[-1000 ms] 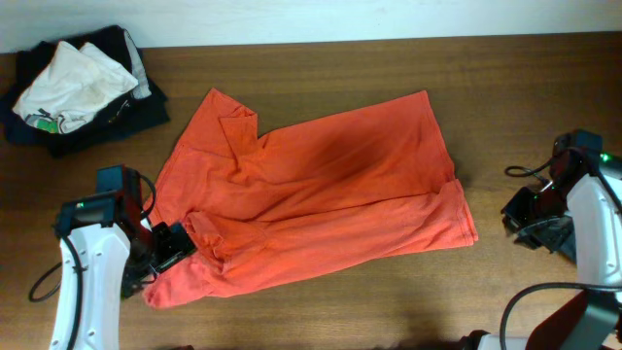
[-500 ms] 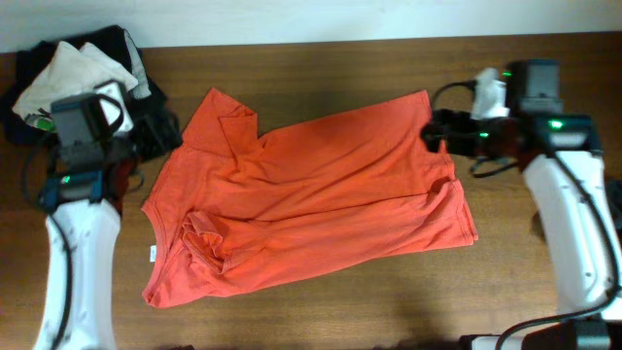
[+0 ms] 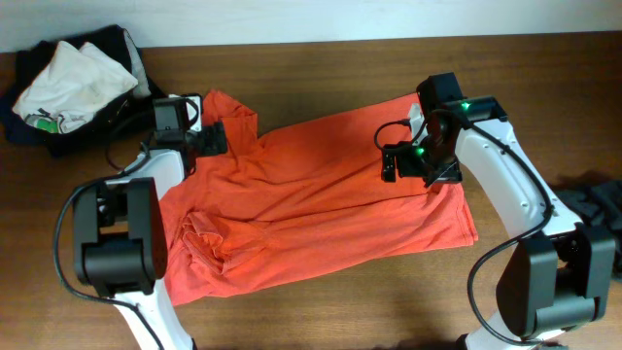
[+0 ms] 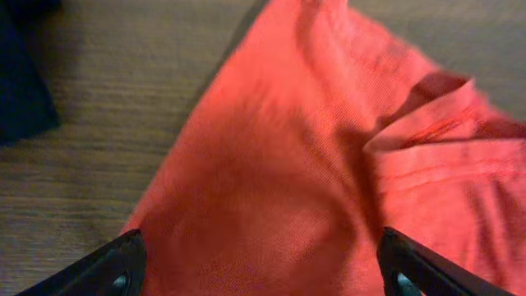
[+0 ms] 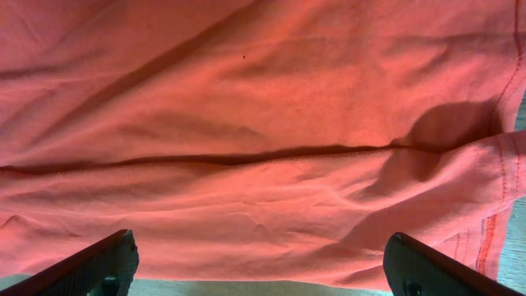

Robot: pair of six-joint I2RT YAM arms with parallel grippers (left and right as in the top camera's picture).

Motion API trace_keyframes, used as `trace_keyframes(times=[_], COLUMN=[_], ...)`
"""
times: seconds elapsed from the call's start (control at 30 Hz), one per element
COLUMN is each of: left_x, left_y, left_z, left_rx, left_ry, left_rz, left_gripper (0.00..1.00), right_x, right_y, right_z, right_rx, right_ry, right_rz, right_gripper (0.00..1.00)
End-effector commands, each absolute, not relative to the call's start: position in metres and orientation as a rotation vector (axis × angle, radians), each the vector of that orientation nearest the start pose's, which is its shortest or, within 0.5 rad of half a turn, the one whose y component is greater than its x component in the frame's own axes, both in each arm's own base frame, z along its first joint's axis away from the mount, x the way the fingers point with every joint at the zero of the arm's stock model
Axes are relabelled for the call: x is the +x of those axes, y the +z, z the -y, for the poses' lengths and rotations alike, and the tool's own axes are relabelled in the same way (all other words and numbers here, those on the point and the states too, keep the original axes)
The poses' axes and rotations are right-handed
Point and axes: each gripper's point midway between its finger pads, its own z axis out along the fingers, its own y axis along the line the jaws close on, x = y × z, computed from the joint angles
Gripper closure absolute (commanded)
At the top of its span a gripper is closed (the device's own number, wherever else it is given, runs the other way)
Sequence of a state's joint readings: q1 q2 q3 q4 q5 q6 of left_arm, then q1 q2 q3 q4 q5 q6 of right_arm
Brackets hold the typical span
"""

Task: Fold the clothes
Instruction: 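Grasp the top edge with both grippers and fold it down over the hem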

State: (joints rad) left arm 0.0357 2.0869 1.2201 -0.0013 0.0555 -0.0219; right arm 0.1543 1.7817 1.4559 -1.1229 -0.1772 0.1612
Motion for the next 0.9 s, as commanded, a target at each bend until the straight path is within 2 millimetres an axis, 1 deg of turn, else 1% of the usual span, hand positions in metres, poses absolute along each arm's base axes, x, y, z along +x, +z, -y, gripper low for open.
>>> trace_keyframes(times=[0.0,0.03,0.07,0.1,0.17,0.2,0.23,0.27,0.3,0.37,0.43,0.47,0.53,0.57,0.63,0.67,0.7,0.73,0.77,0.8,0.83,0.87], left_x=[0.503,0.500,0.497,0.492,0.487,0.484,0.481,0.478,0.476,0.473,0.465,0.460,0.454,0.451,0.446,0.444,0.444,0.440,0.436,0.432,0.431,0.430], left_y=[-0.023,-0.027,-0.029,-0.031,-0.035,-0.037,-0.039,-0.040,-0.042,-0.043,-0.045,-0.047,-0.049,-0.051,-0.053,-0.054,-0.054,-0.055,-0.056,-0.058,-0.058,-0.058], left_z=[-0.014,-0.021,-0.027,-0.032,-0.032,-0.031,-0.031,-0.029,-0.025,-0.013,-0.005,-0.003,-0.002,-0.002,0.000,0.000,0.000,0.000,0.000,0.000,0.000,0.000], left_rx=[0.055,0.045,0.031,0.021,0.022,0.023,0.025,0.029,0.038,0.061,0.073,0.076,0.070,0.030,0.027,0.026,0.026,0.026,0.024,0.024,0.023,0.023], left_ry=[0.005,0.052,0.099,0.136,0.135,0.130,0.129,0.116,0.082,-0.005,-0.064,-0.086,-0.094,-0.103,-0.108,-0.108,-0.109,-0.110,-0.111,-0.112,-0.113,-0.113], left_rz=[-2.514,-2.534,-2.547,-2.569,-2.595,-2.609,-2.625,-2.637,-2.648,-2.661,-2.691,-2.712,-2.739,-2.757,-2.777,-2.784,-2.788,-2.804,-2.818,-2.837,-2.843,-2.848], left_gripper=[0.11,0.17,0.29,0.51,0.87,0.93,0.94,0.99,0.99,0.99,0.99,0.99,0.99,0.99,0.99,0.99,0.99,0.99,0.99,0.99,0.99,0.99], right_x=[0.343,0.343,0.344,0.348,0.357,0.361,0.366,0.368,0.372,0.383,0.414,0.437,0.463,0.479,0.503,0.522,0.531,0.549,0.559,0.565,0.568,0.569], right_y=[0.111,0.111,0.111,0.112,0.117,0.121,0.126,0.130,0.135,0.149,0.177,0.192,0.203,0.204,0.191,0.174,0.163,0.142,0.123,0.098,0.081,0.056], right_z=[-0.092,-0.093,-0.091,-0.090,-0.085,-0.083,-0.080,-0.078,-0.077,-0.077,-0.076,-0.066,-0.054,-0.053,-0.048,-0.047,-0.048,-0.050,-0.051,-0.050,-0.049,-0.046], right_rx=[-0.014,-0.015,-0.013,-0.011,0.005,0.012,0.020,0.026,0.029,-0.034,-0.130,-0.114,-0.084,-0.117,-0.108,-0.101,-0.102,-0.100,-0.100,-0.097,-0.092,-0.085], right_ry=[0.341,0.342,0.335,0.327,0.330,0.330,0.331,0.331,0.331,0.327,0.283,0.191,0.086,0.049,-0.003,-0.027,-0.027,-0.026,-0.021,-0.033,-0.035,-0.038], right_rz=[-3.047,-3.050,-3.046,-3.030,-2.998,-2.982,-2.966,-2.955,-2.942,-2.888,-2.742,-2.648,-2.539,-2.487,-2.447,-2.430,-2.423,-2.407,-2.409,-2.430,-2.448,-2.480], right_gripper=[0.01,0.01,0.01,0.01,0.01,0.01,0.01,0.01,0.01,0.01,0.01,0.01,0.01,0.01,0.01,0.01,0.01,0.01,0.01,0.01,0.01,0.01])
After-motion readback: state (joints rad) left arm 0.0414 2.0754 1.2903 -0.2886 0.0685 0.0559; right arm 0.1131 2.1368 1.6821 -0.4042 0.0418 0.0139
